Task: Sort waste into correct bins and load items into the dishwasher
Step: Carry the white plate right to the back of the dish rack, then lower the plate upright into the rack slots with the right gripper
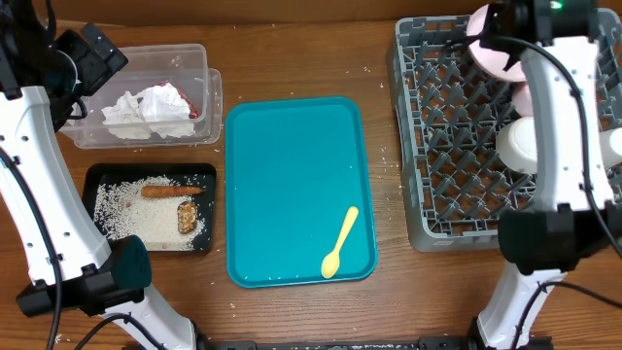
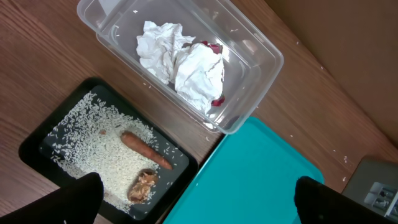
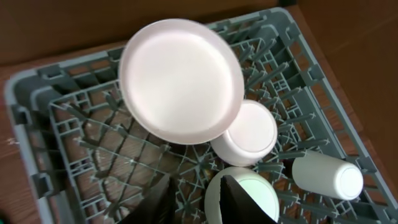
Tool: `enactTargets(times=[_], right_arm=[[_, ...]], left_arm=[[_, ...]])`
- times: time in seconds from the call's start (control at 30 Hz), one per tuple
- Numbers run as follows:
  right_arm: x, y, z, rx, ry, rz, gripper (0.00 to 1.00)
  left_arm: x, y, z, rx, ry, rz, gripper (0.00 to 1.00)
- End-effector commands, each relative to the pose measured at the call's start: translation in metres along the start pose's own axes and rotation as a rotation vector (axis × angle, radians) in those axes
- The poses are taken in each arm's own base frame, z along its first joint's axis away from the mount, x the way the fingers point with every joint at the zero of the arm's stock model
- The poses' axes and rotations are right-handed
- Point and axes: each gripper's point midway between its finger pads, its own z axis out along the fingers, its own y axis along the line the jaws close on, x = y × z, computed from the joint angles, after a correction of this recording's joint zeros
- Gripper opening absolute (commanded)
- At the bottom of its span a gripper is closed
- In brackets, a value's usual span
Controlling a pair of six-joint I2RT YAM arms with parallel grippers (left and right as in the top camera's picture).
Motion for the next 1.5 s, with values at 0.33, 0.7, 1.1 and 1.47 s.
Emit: enactTargets(times=[0.33, 0.7, 1.1, 1.47], right_arm=[[-0.017, 0.015, 0.031, -0.191, 0.002, 0.117, 0.49], [-0.003, 0.065, 0.146, -0.337, 0.091, 0.153, 0.05], [0.021, 0.077, 0.185, -0.323, 0.158, 0.155, 0.04], [0.041, 0.081, 0.2, -0.312, 0.222, 0.141, 0.04]], left_arm=[[0.0, 0.0, 0.001, -0.01, -0.003, -0.007, 1.0], [0.0, 0.0, 0.001, -0.01, -0.003, -0.007, 1.0], [0.0, 0.0, 0.001, -0.01, -0.003, -0.007, 1.0], [0.0, 0.0, 0.001, -0.01, -0.003, -0.007, 1.0]])
